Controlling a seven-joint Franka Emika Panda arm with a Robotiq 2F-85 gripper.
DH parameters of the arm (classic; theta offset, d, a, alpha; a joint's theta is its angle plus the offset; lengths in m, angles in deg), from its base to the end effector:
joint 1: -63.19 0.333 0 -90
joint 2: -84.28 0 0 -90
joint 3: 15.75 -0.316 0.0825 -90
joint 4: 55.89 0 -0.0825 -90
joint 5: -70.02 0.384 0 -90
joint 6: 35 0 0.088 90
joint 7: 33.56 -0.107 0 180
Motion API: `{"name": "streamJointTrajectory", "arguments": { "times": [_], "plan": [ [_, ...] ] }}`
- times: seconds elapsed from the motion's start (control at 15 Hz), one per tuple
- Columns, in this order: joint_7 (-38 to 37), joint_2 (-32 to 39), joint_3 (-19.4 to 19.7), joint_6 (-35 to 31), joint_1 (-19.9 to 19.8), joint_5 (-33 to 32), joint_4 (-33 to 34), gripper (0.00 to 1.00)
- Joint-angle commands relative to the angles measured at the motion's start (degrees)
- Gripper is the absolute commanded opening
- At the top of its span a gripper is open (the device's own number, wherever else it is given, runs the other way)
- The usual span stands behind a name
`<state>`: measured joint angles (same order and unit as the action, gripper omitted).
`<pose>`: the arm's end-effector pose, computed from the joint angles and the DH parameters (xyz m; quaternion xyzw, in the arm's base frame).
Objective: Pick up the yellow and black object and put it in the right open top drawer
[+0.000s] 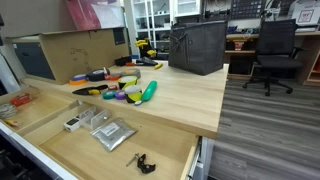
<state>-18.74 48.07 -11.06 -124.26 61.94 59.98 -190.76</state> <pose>0.3380 -0.0588 0.5404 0.9903 0.0929 -0.0919 0.0482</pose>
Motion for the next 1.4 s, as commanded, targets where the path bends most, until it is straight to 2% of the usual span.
{"name": "streamJointTrajectory", "arguments": {
  "times": [0.0,0.53,0.87,1.33],
  "plan": [
    [-0.2,0.0,0.4,0.2,0.5,-0.2,0.1,1.0],
    [-0.2,0.0,0.4,0.2,0.5,-0.2,0.1,1.0],
    [-2.1,1.9,-0.5,-3.4,1.1,0.0,1.0,1.0],
    [-12.9,6.1,-1.8,-10.7,-0.4,2.0,1.2,1.0]
  ]
}}
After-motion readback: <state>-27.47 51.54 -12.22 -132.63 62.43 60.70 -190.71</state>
